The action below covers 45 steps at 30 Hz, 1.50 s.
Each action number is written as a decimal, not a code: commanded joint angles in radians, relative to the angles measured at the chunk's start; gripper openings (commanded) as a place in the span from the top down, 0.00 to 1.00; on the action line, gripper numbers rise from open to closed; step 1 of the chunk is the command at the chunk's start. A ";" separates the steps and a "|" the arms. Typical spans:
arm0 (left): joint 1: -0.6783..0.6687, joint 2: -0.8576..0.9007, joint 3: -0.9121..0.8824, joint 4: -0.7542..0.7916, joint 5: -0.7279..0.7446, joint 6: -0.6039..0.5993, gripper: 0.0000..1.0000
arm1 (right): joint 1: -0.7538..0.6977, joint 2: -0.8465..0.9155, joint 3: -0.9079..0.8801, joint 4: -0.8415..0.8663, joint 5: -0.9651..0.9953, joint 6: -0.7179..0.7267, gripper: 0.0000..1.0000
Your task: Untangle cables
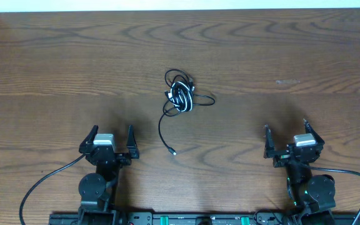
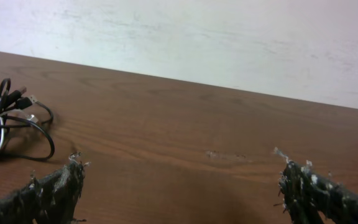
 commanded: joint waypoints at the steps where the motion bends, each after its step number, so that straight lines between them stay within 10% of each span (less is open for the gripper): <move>1: 0.000 -0.001 -0.013 -0.047 -0.029 0.006 0.02 | 0.005 -0.007 -0.002 -0.002 0.005 0.013 0.01; 19: 0.000 0.096 0.173 -0.224 0.140 -0.187 0.02 | 0.005 -0.005 -0.002 -0.002 0.005 0.013 0.01; 45: 0.000 1.315 1.457 -1.187 0.246 -0.186 0.02 | 0.005 -0.005 -0.002 -0.002 0.005 0.013 0.01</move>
